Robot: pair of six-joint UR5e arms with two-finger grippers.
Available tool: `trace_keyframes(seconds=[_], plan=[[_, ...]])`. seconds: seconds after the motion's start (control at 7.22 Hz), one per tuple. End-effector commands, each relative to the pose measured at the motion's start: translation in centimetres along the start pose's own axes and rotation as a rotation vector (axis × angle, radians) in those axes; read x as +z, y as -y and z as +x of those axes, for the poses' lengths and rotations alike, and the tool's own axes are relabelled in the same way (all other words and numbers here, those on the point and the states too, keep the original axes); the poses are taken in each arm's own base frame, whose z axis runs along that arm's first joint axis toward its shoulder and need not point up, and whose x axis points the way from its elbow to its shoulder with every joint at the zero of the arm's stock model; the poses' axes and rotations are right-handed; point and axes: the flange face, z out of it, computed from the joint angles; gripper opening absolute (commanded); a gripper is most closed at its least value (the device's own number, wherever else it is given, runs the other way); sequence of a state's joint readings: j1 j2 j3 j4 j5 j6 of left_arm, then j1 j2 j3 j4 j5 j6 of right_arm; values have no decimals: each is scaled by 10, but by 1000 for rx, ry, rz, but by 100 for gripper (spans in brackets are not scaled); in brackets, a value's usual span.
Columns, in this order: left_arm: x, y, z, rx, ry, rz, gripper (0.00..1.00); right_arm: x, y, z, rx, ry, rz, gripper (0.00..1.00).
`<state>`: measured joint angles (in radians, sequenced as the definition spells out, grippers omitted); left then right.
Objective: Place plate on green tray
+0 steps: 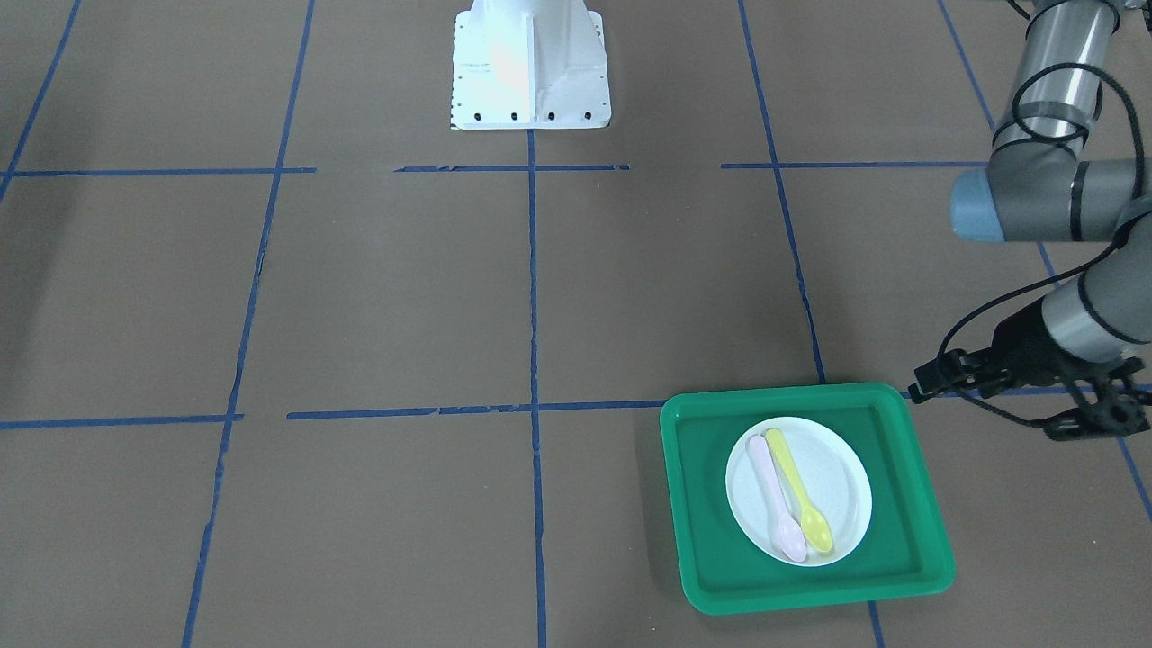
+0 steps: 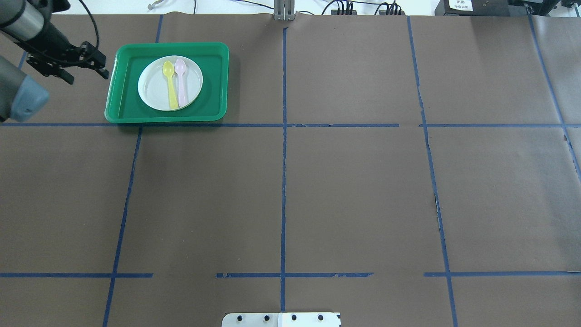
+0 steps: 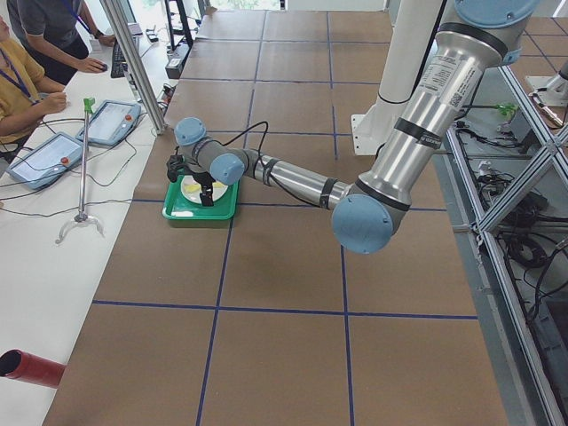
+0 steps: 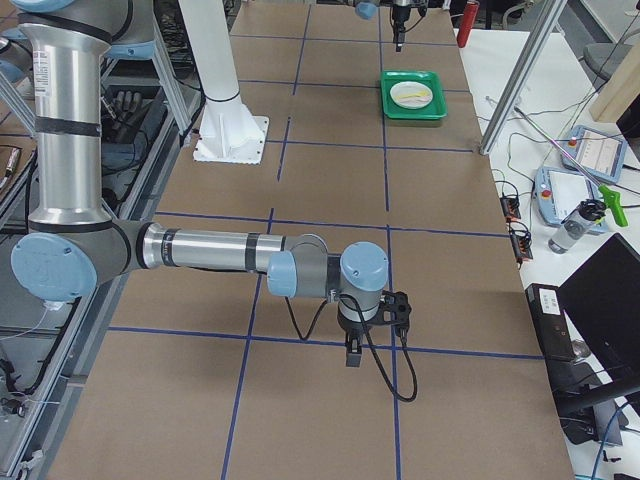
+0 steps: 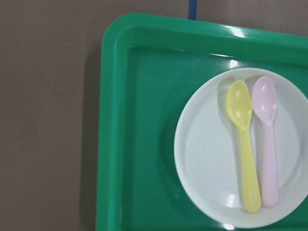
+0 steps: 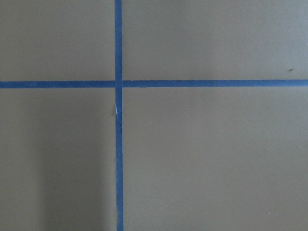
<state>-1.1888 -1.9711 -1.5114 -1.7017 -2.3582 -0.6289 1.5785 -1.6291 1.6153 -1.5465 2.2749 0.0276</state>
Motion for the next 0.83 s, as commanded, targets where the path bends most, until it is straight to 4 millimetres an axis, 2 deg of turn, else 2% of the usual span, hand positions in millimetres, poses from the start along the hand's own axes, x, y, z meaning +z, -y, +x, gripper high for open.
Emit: trace_keyframes(seconds=[0.0,0.14,0.28,0.55,0.69], plan=[[-74,-74,-93,101,120,-25,100,0,0,0,0,0,0,100],[-91,-112,-143,159,142,-19,100,0,0,0,0,0,0,100],[-103,-146,-204,192,156,-25,100,0,0,0,1,0,-1,100],[-95,-198,-282,180,146,-74,100,0,0,0,0,0,0,100],[-95,-216,-304,131,146,-78,100,0,0,0,1,0,-1,100]])
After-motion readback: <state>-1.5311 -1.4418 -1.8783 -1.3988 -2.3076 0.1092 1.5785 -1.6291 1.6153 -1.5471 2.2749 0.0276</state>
